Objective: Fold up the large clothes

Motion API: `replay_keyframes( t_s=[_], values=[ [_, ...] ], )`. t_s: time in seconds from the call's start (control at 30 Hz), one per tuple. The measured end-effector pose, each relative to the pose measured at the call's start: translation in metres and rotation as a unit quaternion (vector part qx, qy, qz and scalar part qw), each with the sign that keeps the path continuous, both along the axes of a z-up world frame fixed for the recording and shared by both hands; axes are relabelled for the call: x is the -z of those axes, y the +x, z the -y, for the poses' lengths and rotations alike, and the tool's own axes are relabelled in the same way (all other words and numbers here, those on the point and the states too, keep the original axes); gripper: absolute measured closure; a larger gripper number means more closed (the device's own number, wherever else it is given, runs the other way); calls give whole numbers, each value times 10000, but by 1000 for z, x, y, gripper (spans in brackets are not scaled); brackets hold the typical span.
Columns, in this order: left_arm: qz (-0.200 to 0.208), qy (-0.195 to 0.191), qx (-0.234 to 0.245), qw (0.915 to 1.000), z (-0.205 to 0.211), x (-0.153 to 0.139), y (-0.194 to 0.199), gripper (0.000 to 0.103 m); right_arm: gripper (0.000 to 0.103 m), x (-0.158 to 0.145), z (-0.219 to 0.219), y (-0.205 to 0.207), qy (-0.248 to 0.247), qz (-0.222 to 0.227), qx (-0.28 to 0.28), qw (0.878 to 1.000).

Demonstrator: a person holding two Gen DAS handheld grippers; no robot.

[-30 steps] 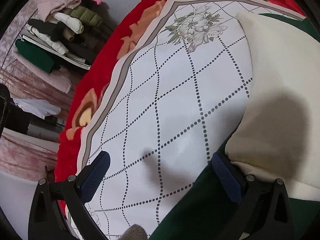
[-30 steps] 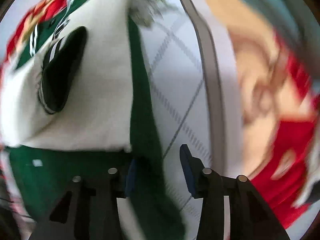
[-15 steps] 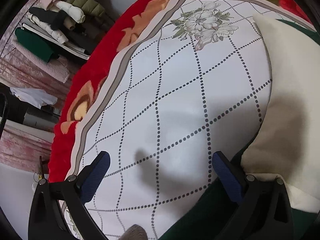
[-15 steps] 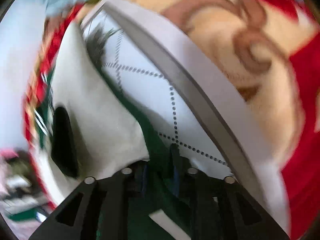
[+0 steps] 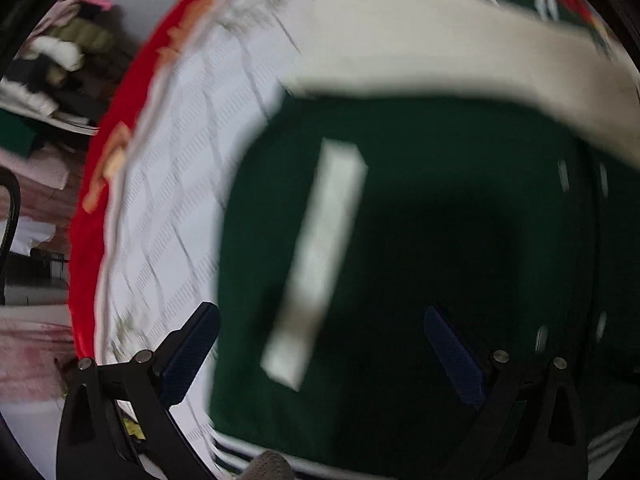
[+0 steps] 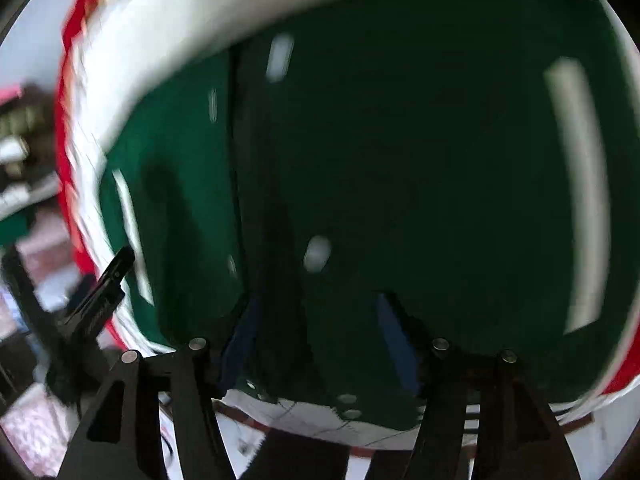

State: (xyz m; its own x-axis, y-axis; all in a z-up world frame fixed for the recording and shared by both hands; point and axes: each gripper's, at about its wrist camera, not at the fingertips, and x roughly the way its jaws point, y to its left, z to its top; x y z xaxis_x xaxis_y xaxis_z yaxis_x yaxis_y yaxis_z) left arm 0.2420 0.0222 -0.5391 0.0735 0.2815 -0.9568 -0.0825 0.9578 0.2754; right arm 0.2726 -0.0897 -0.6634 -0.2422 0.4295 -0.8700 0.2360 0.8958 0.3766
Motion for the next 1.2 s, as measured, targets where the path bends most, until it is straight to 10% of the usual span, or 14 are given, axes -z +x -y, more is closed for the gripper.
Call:
replay_keyframes(
  t_s=[0.1,0.2,0.27,0.43,0.57,0.73,0.9,0.97,1.03,1.2],
  values=[
    [-304,37,60,9995,8,28,-21,0,39,25,-42,-19,-662,103,-422,9969],
    [-286,-147,-56,9995,3,35,-25,0,72,21,-47,-26,-1156,314,-9,9928],
    [-296,-238,-34,9993,1,36,-22,0,91,18,-39,-29,-804,185,562,9950],
    [-300,-373,-35,9988,-2,37,-17,0,92,18,-64,-28,505,-64,352,9981],
    [-328,-449,-140,9984,-8,30,-14,0,91,26,-59,-9,492,-414,390,9972],
    [-80,-350,-329,9988,-17,16,-11,0,42,1,-59,15,1389,208,914,9859],
    [-100,-267,-414,9987,-21,18,-10,0,42,35,-110,9,1494,-144,702,9862],
    [-93,-229,-404,9989,-21,17,-9,0,50,48,-115,3,1236,-175,695,9897],
    [-63,-209,-386,9990,-22,16,-11,0,86,45,-119,3,1007,-123,719,9922],
    [-67,-223,-399,9989,-25,11,-11,0,97,20,-125,8,836,332,676,9936]
  ],
)
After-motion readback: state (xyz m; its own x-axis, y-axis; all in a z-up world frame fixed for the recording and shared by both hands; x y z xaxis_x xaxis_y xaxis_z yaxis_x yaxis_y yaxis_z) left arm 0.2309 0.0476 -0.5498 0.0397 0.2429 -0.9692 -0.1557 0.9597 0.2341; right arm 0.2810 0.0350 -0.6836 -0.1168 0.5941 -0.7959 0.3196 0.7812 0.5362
